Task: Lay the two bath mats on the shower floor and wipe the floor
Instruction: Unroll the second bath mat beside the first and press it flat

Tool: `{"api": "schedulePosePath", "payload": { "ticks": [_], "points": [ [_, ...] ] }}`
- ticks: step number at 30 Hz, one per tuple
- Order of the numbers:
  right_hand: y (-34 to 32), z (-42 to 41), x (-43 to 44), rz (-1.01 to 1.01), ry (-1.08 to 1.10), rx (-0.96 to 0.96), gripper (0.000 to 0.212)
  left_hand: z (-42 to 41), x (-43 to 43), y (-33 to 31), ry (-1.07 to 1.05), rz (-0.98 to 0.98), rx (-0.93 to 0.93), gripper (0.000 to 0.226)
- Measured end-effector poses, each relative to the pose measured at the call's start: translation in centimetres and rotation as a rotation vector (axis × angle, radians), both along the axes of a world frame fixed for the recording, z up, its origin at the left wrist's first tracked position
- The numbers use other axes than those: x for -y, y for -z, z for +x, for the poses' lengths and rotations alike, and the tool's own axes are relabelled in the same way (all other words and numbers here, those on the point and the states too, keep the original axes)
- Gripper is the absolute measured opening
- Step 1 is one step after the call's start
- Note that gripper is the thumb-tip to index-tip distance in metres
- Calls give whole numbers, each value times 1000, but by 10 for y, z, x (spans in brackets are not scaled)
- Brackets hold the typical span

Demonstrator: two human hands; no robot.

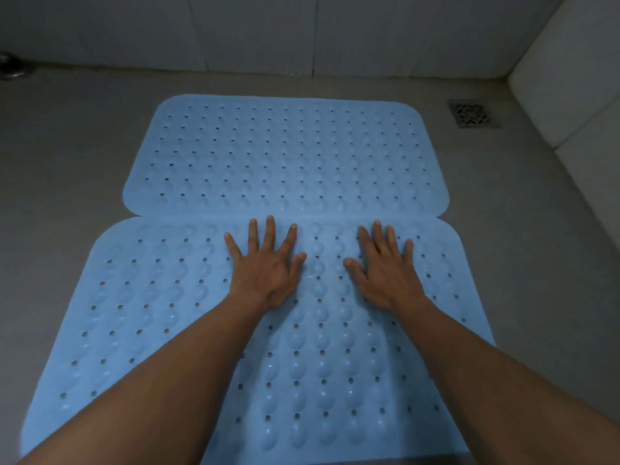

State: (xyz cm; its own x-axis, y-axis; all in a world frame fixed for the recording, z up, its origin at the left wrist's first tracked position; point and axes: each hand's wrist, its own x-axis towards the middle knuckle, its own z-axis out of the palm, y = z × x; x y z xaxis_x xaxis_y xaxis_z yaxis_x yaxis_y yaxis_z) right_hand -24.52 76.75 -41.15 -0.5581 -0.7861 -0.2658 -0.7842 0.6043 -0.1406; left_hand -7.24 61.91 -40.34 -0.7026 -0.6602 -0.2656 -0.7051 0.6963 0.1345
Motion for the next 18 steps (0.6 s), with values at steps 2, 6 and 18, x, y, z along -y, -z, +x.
{"api": "schedulePosePath", "payload": {
  "ticks": [2,6,18],
  "points": [
    [2,-19,-17,45,51,-10,79,-26,-18,3,24,36,-25,64],
    [8,-32,-33,30,66,36,79,-58,-44,13,-9,75,-40,63],
    [22,-25,-28,-91,106,-48,72,-64,-49,28,-69,-25,-25,68]
  ]
}}
